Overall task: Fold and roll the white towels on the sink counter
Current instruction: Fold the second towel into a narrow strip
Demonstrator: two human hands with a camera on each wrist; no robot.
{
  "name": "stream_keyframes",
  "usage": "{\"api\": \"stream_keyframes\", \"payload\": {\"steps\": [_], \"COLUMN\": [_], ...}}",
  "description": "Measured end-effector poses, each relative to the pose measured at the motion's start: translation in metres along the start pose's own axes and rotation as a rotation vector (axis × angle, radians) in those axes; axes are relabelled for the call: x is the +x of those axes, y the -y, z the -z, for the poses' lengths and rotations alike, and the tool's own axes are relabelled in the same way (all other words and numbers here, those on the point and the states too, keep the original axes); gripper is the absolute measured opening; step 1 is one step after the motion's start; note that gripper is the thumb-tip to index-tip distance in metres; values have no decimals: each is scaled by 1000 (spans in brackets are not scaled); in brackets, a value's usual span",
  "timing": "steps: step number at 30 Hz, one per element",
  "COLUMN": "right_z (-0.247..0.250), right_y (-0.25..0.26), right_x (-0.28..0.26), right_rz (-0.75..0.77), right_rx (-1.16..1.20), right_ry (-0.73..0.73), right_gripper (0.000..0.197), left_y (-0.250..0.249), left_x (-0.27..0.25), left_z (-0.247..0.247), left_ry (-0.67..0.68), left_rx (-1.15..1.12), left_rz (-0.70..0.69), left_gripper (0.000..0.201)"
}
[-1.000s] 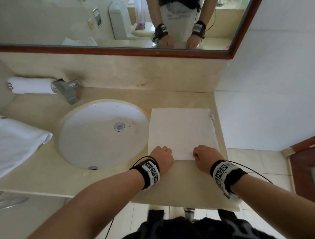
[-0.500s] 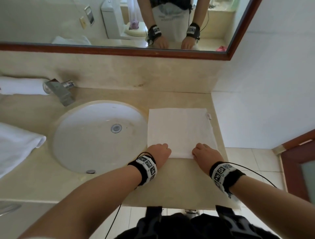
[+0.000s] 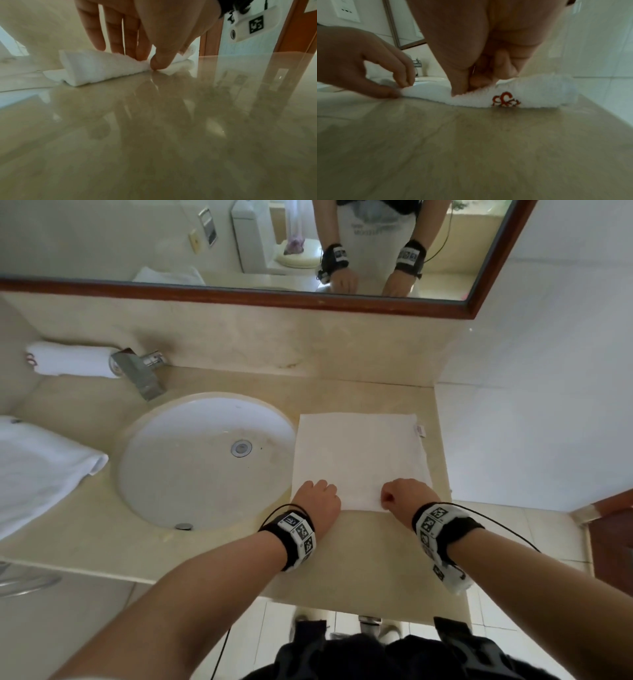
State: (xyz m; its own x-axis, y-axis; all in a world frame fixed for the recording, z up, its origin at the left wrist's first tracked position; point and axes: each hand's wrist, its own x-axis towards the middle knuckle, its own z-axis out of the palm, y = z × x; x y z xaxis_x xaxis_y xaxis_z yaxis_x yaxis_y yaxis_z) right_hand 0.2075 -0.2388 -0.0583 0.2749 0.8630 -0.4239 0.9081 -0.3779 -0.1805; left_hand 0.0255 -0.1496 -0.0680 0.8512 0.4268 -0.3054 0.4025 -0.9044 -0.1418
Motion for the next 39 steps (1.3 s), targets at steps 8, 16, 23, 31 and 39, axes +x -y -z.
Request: {"api": "stream_keyframes", "payload": {"steps": [8,16,23,31,39], "right_z": [-24,-20,5,-10,-8], "right_y": [-11,-6,-9,1,5], "right_x": [-14,-9,3,-1,-6], "right_rz": [227,185,-13,28,72], "right_rx": [-227,-215,-28,-135,-193], "right_ry": [-122,-114,-41,-92,-92], "right_gripper": [29,37,14,24,19], "left_y": [-11,-1,16,4,9], "left_x": [-1,2,8,5,15], "left_z": [8,-7,1,3,1], "left_ry": [42,-16,-67,-39,-129], "left_rx": [21,-73,-192,-84,-33], "left_rz": [54,87,119,83,57], "left_gripper": [7,28,29,13,22]}}
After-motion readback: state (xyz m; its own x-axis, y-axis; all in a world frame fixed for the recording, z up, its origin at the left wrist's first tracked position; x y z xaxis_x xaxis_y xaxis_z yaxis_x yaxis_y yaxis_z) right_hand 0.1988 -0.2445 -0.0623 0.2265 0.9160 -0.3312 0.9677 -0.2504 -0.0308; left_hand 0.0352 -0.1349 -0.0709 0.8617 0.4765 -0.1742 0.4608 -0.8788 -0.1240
